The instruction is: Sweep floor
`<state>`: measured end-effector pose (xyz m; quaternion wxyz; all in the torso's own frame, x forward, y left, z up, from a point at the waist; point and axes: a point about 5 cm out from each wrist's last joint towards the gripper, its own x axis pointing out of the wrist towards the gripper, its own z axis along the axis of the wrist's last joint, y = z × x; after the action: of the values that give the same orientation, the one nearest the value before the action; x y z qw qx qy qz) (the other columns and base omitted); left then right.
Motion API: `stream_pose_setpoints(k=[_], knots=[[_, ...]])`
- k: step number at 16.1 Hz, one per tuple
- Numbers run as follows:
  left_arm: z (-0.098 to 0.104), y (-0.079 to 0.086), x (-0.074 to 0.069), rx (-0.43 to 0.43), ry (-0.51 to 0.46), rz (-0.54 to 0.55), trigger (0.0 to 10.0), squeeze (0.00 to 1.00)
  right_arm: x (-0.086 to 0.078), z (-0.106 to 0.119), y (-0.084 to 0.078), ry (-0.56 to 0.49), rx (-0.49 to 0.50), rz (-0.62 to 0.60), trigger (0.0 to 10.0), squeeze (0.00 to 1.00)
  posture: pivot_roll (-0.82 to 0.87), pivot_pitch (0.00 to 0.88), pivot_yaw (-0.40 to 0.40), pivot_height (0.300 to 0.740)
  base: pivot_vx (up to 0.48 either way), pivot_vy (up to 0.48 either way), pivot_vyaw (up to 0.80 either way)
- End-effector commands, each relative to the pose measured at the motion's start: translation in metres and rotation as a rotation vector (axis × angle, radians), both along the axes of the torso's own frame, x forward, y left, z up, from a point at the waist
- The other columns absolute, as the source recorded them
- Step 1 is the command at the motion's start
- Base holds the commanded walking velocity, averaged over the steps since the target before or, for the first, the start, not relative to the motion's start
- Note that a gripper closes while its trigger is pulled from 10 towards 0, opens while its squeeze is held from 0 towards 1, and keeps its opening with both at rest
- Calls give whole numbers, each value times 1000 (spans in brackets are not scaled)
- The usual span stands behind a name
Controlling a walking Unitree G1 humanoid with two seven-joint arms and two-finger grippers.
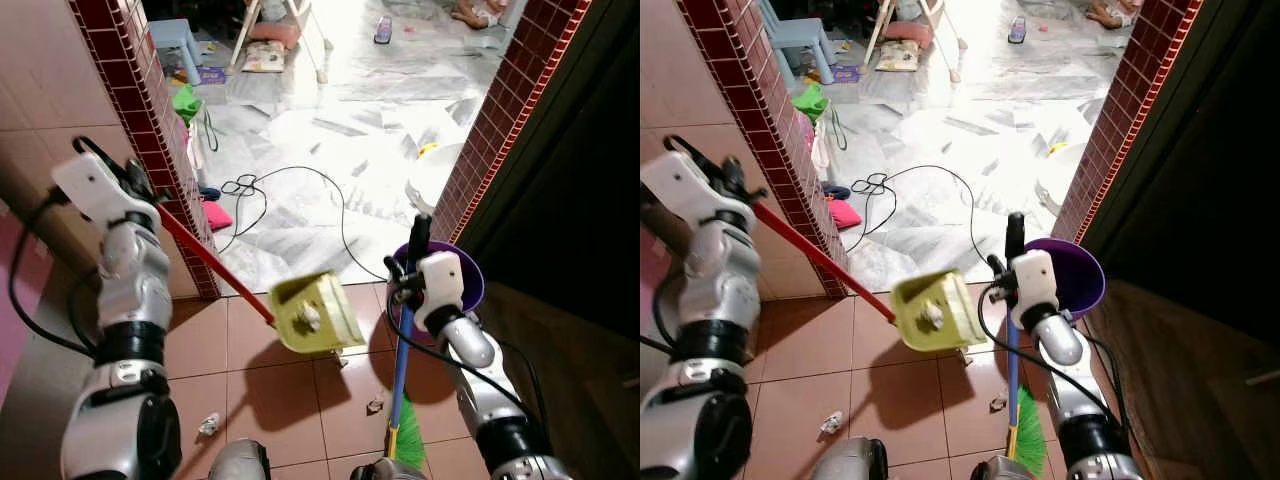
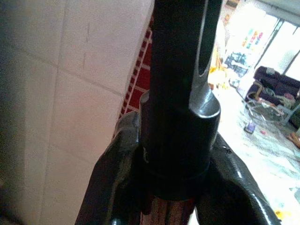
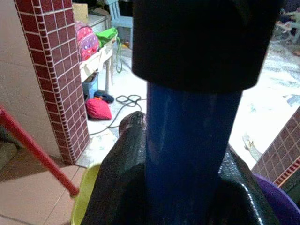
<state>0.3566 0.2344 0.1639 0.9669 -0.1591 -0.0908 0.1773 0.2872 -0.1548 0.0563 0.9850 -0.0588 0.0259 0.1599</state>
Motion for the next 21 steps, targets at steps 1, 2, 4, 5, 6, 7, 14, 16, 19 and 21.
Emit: stream_pose_setpoints(k=[1,2,4,5,6,7,14,16,19,21], knots=[[27,0,6,-18,-96,6,10000,0,1,3,-4,-13,-9,-8,10000,0,-87,0,34,740,0,0,0],[40,3,9,-18,-125,15,10000,0,-2,3,-2,-8,5,5,10000,0,-98,0,43,740,0,0,0],[55,6,13,-16,-158,22,10000,0,-3,4,-2,-5,34,14,10000,0,-102,0,47,740,0,0,0],[62,6,16,-11,-172,21,10000,0,-4,5,-3,-5,34,4,10000,0,-107,0,54,740,0,0,0],[69,2,18,15,-184,4,10000,0,-5,4,-8,10,27,-20,10000,0,-114,0,60,740,0,0,-800],[70,0,18,25,-186,-4,10000,0,-6,3,-10,15,22,-31,10000,0,-117,0,64,740,0,0,-800],[86,-22,19,25,-266,-90,10000,0,-10,7,-7,-13,2,0,10000,0,-127,0,52,740,0,0,-800],[87,-25,19,17,-280,-111,10000,0,-12,5,-5,-10,7,8,10000,0,-123,0,51,740,0,0,-800],[93,-26,18,19,-302,-117,10000,0,-11,7,-3,-18,12,16,10000,0,-123,0,46,740,0,0,-650],[105,-26,18,14,-335,-114,10000,0,-11,11,-1,-42,-1,41,10000,0,-126,0,45,740,0,0,-522]])
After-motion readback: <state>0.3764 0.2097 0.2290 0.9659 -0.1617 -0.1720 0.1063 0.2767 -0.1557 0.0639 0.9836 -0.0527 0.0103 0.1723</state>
